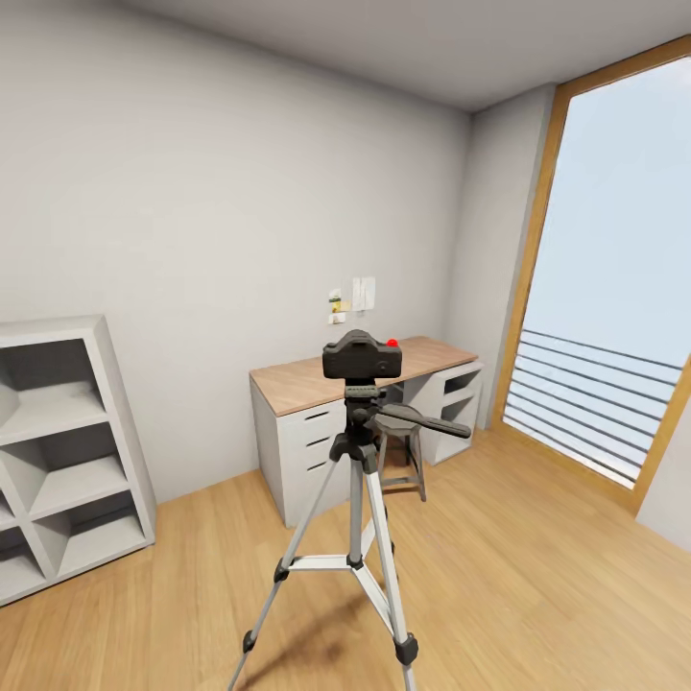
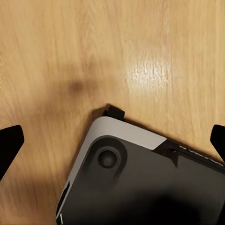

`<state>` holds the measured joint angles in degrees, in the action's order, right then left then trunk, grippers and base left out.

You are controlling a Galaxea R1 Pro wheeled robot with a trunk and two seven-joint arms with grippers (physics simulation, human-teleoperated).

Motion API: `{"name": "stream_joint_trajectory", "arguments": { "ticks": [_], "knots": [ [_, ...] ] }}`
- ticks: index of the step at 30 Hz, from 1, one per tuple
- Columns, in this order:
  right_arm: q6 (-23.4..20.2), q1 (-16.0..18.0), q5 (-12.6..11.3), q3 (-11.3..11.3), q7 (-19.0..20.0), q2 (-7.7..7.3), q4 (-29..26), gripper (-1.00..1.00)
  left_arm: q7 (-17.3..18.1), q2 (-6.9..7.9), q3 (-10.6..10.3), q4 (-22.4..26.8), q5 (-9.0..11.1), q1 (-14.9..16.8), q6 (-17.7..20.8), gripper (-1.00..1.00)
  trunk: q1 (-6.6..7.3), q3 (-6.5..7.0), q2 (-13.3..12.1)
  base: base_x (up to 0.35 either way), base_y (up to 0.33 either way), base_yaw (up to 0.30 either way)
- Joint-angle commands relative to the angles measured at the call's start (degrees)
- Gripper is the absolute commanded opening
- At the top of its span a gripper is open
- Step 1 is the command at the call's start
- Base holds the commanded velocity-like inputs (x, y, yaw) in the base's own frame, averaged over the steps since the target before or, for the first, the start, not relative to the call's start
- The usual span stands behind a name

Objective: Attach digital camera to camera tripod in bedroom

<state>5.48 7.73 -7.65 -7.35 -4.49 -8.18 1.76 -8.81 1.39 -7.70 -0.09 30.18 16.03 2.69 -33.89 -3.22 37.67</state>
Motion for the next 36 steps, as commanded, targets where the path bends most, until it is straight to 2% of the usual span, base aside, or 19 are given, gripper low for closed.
{"name": "stream_joint_trajectory", "arguments": {
  "ticks": [1, 4, 5, 10, 15, 19, 25, 36],
  "knots": [
    [0.4, -0.1, -1.0, -0.5, -0.1, 0.11, 0.2, 1.00, -0.1, -0.02, -0.5, 0.0, 0.3, 0.1, 0.2, 1.00, -0.02, -0.10, 0.1, 0.000, 0.000, 0.000],
    [0.4, -0.5, -2.4, -0.4, -0.3, 0.27, 0.2, 1.00, -0.1, 0.02, -0.5, 0.0, 0.0, 0.1, 0.1, 1.00, -0.02, -0.10, 0.1, 0.000, 0.000, 0.000],
    [0.4, -0.9, -5.8, -0.3, -0.4, 0.47, 0.2, 1.00, -0.2, 0.24, -0.5, 0.1, 0.0, 0.1, -0.1, 1.00, -0.02, -0.10, 0.1, 0.000, 0.000, 0.000],
    [0.5, -0.9, -7.3, -0.4, -0.4, 0.83, 0.2, 1.00, -0.2, 0.36, -0.5, 0.1, -0.1, 0.1, -0.1, 1.00, -0.02, -0.10, 0.1, 0.000, 0.000, 0.000],
    [0.5, -1.0, -7.6, -0.4, -0.4, 1.12, 0.2, 1.00, -0.2, 0.56, -0.5, 0.2, -0.3, 0.1, -0.1, 1.00, -0.02, -0.10, 0.1, 0.000, 0.000, 0.000],
    [0.5, -1.0, -7.5, -0.4, -0.4, 2.17, 0.2, 1.00, -0.2, 0.64, -0.5, 0.5, -0.5, 0.1, -0.1, 1.00, -0.02, -0.10, 0.1, 0.000, 0.000, 0.000],
    [0.5, -1.0, -7.4, -0.4, -0.4, 2.94, 0.2, 1.00, -0.2, 0.64, -0.5, 0.9, -0.6, 0.1, -0.1, 1.00, -0.02, -0.10, 0.1, 0.000, 0.000, 0.000],
    [-0.1, -1.0, -7.3, -0.6, -0.4, 2.71, 0.1, 1.00, -0.2, 0.71, -0.6, 0.9, -0.6, 0.1, -0.1, 1.00, -0.02, -0.10, 0.1, 0.000, 0.000, 0.000]
  ]
}}
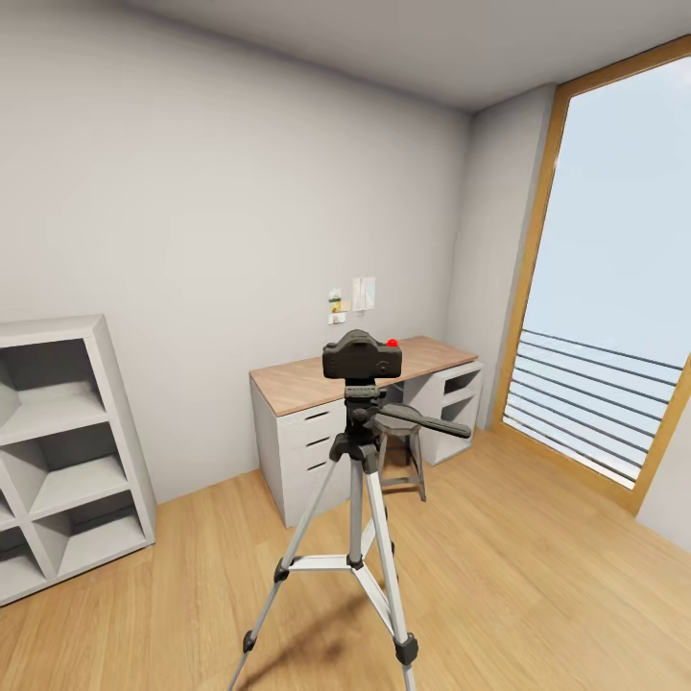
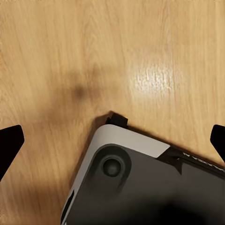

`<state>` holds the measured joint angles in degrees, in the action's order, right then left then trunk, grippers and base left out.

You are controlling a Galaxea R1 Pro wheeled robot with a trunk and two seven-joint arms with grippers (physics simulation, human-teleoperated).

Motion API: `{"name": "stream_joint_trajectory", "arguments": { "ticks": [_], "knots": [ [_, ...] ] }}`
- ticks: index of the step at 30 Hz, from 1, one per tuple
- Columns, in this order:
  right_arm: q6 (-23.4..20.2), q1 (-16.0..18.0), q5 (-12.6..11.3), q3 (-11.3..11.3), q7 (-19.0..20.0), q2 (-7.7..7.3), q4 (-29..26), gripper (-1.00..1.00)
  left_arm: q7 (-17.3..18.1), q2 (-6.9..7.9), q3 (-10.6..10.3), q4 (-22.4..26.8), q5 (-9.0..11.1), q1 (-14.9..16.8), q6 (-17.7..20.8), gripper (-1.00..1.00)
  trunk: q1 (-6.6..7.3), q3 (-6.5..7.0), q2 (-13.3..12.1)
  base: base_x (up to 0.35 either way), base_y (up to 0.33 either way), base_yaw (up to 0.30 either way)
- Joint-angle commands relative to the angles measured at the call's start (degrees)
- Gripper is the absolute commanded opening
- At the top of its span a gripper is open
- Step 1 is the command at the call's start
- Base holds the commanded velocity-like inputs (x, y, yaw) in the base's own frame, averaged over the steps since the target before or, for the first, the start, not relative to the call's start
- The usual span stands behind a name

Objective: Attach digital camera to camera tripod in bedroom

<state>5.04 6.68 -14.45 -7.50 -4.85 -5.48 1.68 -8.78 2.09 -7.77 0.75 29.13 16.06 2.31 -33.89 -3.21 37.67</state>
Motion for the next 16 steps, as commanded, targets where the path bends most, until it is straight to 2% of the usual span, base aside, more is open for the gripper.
{"name": "stream_joint_trajectory", "arguments": {
  "ticks": [1, 6, 13, 16],
  "knots": [
    [0.4, 0.1, -0.5, -0.5, 0.0, 0.00, 0.2, 1.00, -0.2, 0.01, -0.5, 0.1, 0.4, 0.0, 0.2, 1.00, -0.02, -0.10, 0.1, 0.000, 0.000, 0.000],
    [0.6, 0.1, -0.3, -0.5, 0.0, 0.12, 0.1, 1.00, -0.2, 0.01, -0.5, 0.1, 0.4, 0.0, 0.2, 1.00, -0.02, -0.10, 0.1, 0.000, 0.000, 0.000],
    [0.7, 0.1, -0.5, -0.3, 0.0, 2.19, -0.1, 1.00, -0.2, 0.02, -0.4, 0.1, 0.4, 0.0, 0.3, 1.00, -0.02, -0.10, 0.1, 0.000, 0.000, 0.000],
    [0.7, 0.1, -0.6, -0.3, 0.0, 2.54, 0.0, 1.00, -0.2, 0.02, -0.4, 0.1, 0.5, 0.0, 0.2, 1.00, -0.02, -0.10, 0.1, 0.000, 0.000, 0.000]
  ]
}}
